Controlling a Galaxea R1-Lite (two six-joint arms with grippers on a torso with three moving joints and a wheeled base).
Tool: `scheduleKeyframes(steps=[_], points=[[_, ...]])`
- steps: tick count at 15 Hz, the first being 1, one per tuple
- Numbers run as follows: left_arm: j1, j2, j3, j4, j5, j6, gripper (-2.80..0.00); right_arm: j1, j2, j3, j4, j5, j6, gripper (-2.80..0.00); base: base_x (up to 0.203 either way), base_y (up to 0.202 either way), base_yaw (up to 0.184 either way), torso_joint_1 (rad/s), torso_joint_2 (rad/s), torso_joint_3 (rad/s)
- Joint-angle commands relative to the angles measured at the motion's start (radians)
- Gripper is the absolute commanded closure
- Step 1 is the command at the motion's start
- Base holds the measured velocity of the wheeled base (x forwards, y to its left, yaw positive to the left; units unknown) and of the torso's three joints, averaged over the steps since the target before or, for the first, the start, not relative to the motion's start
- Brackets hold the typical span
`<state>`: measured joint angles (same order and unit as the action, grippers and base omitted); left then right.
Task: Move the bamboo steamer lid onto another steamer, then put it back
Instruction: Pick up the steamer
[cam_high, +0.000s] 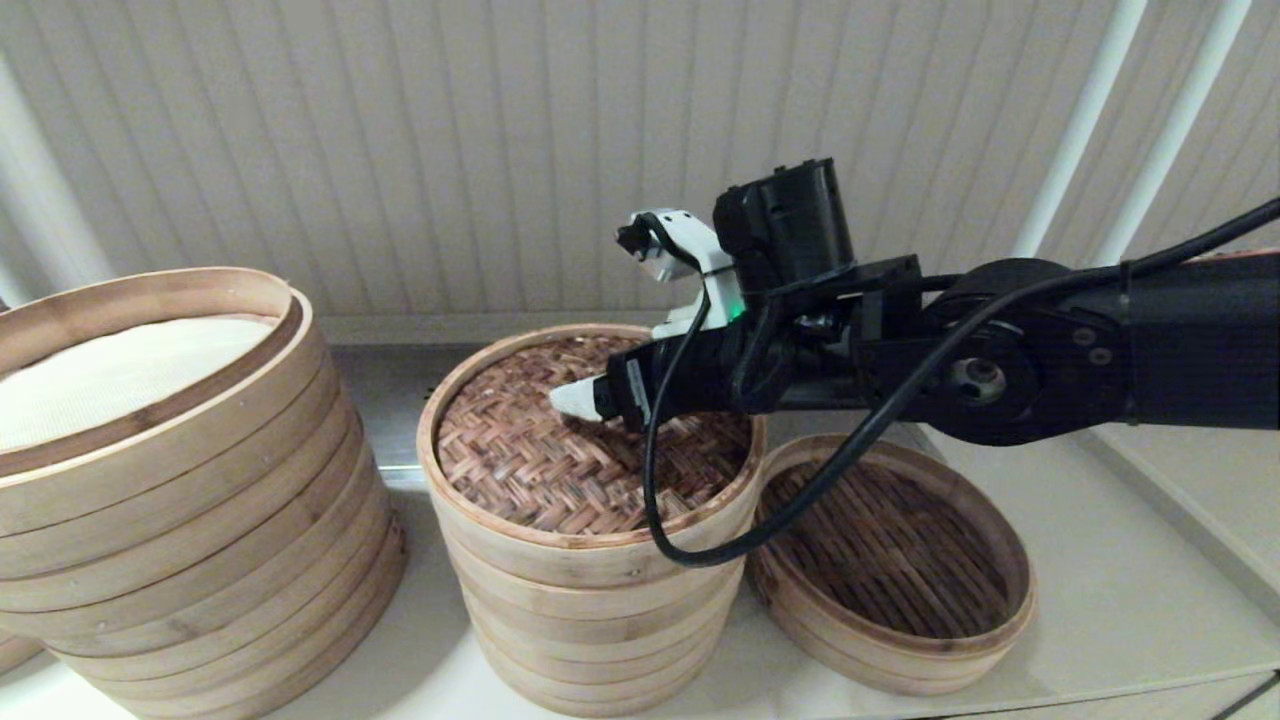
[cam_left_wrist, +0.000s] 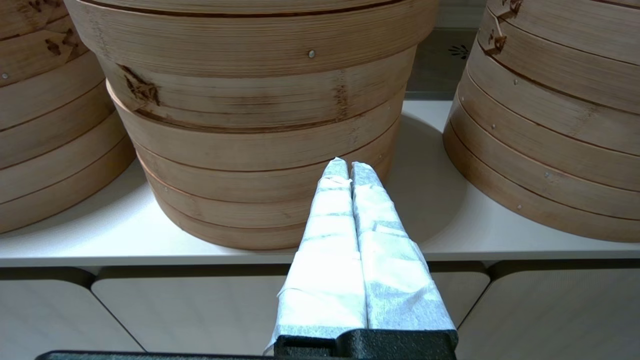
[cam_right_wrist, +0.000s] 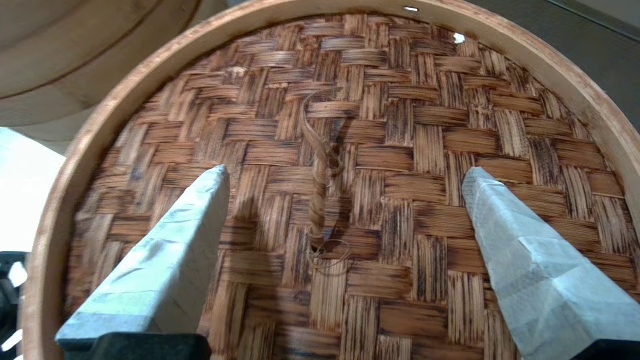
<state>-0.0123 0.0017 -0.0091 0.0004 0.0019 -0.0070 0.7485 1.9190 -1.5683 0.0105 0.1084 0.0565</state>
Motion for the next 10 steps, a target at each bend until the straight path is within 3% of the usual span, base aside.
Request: scheduleKeyframes(steps=[1,5,6,10], points=[[0.000,0.000,0.000,0.000,0.001,-0.002,0.00,0.002,0.002,0.001,0.000,-0.014,-0.009,-2.80,0.000,0.000,0.000,0.000,0.00,0.000],[0.000,0.000,0.000,0.000,0.001,-0.001,0.00,0.002,0.005,0.004,-0.024,-0.052,-0.027,-2.80,0.000,0.000,0.000,0.000,0.00,0.000],[0.000,0.000,0.000,0.001,0.000,-0.002,0.00,0.003,0.004,0.007,-0.024,-0.053,-0.029,0.00,0.000,0.000,0.000,0.000,0.00,0.000],[0.000,0.000,0.000,0.000,0.001,-0.001,0.00,0.038,0.003,0.013,-0.024,-0.052,-0.026,0.00,0.000,0.000,0.000,0.000,0.00,0.000]])
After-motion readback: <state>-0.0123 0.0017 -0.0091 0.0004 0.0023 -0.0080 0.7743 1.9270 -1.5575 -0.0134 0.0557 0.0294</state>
